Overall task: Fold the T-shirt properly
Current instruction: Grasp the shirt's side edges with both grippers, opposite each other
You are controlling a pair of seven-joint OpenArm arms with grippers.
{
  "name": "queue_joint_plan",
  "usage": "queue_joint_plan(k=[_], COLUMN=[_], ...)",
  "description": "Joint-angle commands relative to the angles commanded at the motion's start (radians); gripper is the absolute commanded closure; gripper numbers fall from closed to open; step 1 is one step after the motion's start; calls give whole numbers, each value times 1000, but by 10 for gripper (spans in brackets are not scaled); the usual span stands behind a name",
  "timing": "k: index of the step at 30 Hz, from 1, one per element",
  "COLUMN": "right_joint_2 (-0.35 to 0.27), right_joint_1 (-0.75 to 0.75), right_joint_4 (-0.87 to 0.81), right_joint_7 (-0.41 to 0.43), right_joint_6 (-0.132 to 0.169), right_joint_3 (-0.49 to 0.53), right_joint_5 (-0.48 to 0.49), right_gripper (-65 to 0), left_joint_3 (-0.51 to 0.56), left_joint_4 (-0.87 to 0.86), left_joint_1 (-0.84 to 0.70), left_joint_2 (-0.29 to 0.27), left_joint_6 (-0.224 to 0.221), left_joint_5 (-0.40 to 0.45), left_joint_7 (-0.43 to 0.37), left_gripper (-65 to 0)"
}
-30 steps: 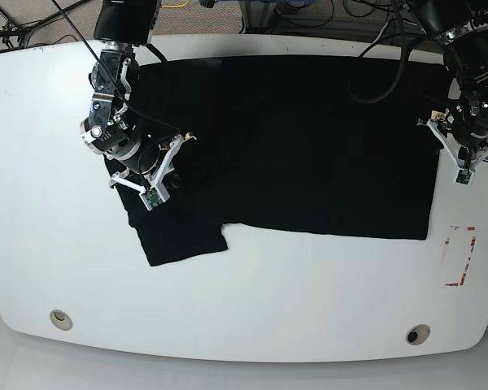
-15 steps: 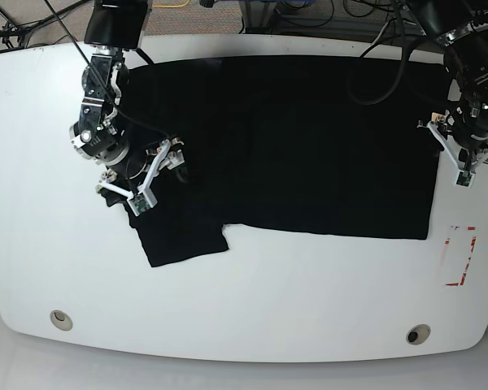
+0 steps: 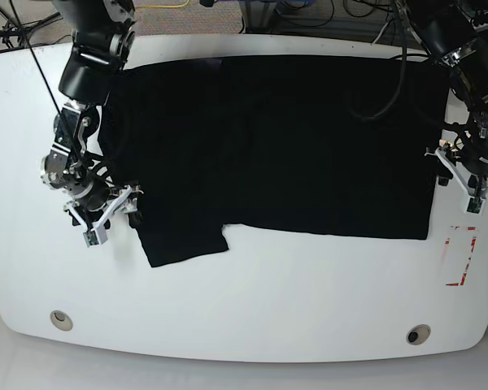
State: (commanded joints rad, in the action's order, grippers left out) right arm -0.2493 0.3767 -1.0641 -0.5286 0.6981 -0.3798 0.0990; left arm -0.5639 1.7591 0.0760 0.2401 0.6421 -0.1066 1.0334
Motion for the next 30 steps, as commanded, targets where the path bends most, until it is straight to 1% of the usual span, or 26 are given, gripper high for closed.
queue_joint_plan(k=[3, 9, 12, 16, 18, 20, 21, 22, 23, 26, 28, 29, 30], right_joint_2=[-11, -15, -14, -8, -5, -2, 6, 12, 15, 17, 17, 17, 15], right_joint_1=[31, 74, 77, 72, 71, 58, 52, 52, 51, 49, 49, 48, 46], right_joint_4=[95, 215, 249, 253, 253, 252, 250, 250, 250, 250, 252, 253, 253], right_joint_7=[55, 120, 137, 140, 137, 135, 137, 138, 138, 135, 133, 133, 133], right_joint_6=[0, 0, 0, -1, 0, 0, 0, -1, -1, 0, -1, -2, -2], right_joint_3=[0, 2, 2, 3, 3, 3, 3, 3, 3, 5, 14, 25, 48], right_joint_5=[0, -2, -2, -2, -2, -2, -2, -2, -2, -2, -2, -2, -2], right_gripper=[-444, -444, -439, -436, -419, -352, -301, -266, -212, -103, -78, -81, -84], left_joint_3=[0, 2, 2, 2, 2, 3, 3, 3, 3, 8, 17, 18, 21], left_joint_4=[0, -2, -3, -5, -6, -6, -8, -9, -21, -87, -144, -166, -206], left_joint_1=[8, 8, 8, 9, 9, 18, 35, 46, 61, 100, 133, 150, 183], left_joint_2=[0, 0, 0, 0, 0, 0, 0, 0, 0, 0, 2, 2, 2], left_joint_6=[0, 2, 2, -2, -3, -3, -3, -3, -3, -3, -6, -11, -29], left_joint_5=[0, 0, 0, 0, 0, 0, 0, 2, 2, 2, 2, 2, 9], left_joint_7=[0, 0, 0, 0, 0, -2, -2, -2, -2, -2, -2, -3, -3], left_gripper=[-347, -347, -347, -349, -349, -350, -350, -351, -351, -351, -351, -351, -351])
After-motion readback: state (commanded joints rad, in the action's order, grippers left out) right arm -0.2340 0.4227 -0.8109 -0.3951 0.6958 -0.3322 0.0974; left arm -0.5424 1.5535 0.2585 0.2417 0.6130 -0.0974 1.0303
